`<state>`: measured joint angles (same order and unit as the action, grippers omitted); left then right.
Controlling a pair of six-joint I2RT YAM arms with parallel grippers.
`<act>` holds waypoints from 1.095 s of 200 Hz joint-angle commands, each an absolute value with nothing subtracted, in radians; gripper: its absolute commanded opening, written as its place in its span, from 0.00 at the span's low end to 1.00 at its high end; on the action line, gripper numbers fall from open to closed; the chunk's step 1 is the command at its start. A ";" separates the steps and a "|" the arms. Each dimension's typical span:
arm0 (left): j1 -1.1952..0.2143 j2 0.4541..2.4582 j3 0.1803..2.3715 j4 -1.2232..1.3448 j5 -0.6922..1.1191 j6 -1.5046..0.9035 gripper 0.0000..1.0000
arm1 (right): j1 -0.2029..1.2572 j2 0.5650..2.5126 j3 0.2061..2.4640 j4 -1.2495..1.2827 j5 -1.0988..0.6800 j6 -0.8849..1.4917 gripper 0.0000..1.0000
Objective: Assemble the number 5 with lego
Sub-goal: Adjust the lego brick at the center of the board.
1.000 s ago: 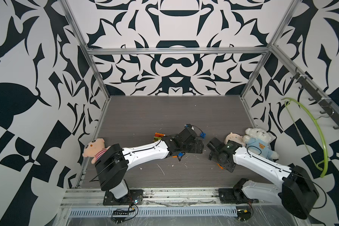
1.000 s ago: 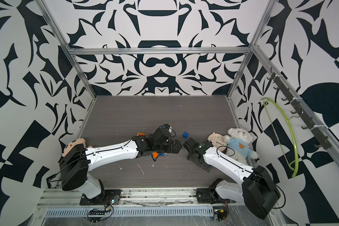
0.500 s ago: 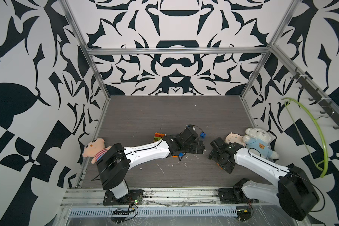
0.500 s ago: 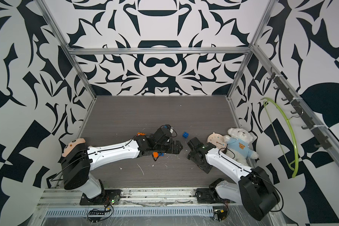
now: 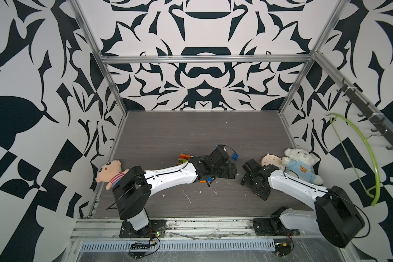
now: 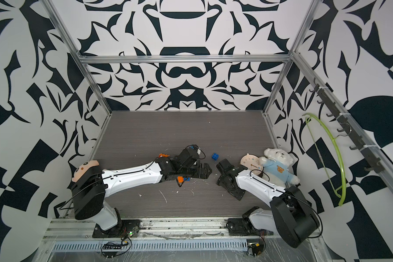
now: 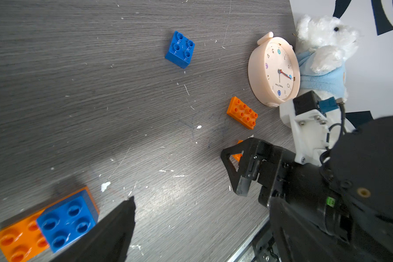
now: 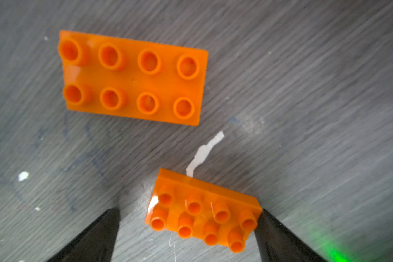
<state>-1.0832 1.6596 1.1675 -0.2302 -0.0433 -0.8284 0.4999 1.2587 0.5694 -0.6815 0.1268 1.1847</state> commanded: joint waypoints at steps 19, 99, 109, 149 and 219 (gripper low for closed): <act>-1.086 1.675 1.183 -0.261 -0.041 -0.813 0.99 | 0.494 1.285 0.577 -0.614 0.129 1.110 0.86; -1.086 1.686 1.188 -0.262 -0.049 -0.818 0.99 | 0.494 1.377 0.647 -0.615 0.117 0.965 0.80; -1.086 1.683 1.182 -0.262 -0.053 -0.819 0.99 | 0.494 1.377 0.645 -0.619 0.119 0.966 0.79; -1.085 1.681 1.181 -0.267 -0.061 -0.818 0.99 | 0.494 1.390 0.643 -0.643 0.110 0.939 0.79; -1.086 1.663 1.170 -0.267 -0.105 -0.834 0.99 | 0.497 1.404 0.652 -0.644 0.065 0.867 0.67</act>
